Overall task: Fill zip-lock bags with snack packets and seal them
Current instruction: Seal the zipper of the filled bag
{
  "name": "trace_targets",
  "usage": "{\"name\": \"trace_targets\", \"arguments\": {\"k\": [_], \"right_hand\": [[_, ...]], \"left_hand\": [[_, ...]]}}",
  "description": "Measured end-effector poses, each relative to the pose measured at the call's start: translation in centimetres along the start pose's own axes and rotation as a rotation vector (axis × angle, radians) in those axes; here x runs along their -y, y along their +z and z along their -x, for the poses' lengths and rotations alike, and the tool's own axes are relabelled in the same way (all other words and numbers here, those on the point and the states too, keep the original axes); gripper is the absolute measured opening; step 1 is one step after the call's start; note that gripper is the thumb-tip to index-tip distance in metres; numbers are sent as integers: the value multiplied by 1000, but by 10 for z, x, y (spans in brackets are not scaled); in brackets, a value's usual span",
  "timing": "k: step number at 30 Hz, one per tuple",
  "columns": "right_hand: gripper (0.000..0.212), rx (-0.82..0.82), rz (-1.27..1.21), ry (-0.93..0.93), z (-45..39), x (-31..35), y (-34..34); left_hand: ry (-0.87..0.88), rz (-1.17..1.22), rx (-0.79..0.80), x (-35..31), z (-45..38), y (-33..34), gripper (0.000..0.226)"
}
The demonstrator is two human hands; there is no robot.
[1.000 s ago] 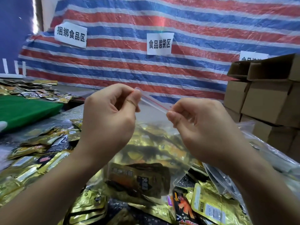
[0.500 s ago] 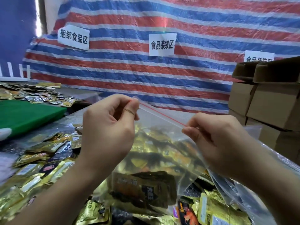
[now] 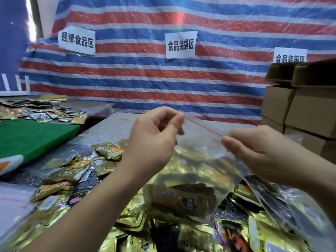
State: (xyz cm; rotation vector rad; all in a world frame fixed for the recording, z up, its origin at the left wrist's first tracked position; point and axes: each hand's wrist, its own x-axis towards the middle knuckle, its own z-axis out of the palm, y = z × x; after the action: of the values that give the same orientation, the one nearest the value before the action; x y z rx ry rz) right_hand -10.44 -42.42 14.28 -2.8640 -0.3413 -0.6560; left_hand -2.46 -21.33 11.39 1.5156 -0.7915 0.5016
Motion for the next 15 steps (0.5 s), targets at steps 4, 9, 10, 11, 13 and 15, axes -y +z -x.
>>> {"name": "trace_targets", "arguments": {"k": [4, 9, 10, 11, 13, 15], "right_hand": [[58, 255, -170, 59, -17, 17, 21], [24, 438, -248, 62, -33, 23, 54], [15, 466, -291, 63, -34, 22, 56], [17, 470, -342, 85, -36, 21, 56], [21, 405, -474, 193, -44, 17, 51], [25, 313, -574, 308, -59, 6, 41]], "left_hand": [[-48, 88, 117, 15, 1, 5, 21], [-110, 119, 155, 30, 1, 16, 19], [-116, 110, 156, 32, 1, 17, 20], [-118, 83, 140, 34, 1, 17, 25], [-120, -40, 61, 38, 0, 13, 36], [-145, -160, -21, 42, -1, 7, 44]]}}
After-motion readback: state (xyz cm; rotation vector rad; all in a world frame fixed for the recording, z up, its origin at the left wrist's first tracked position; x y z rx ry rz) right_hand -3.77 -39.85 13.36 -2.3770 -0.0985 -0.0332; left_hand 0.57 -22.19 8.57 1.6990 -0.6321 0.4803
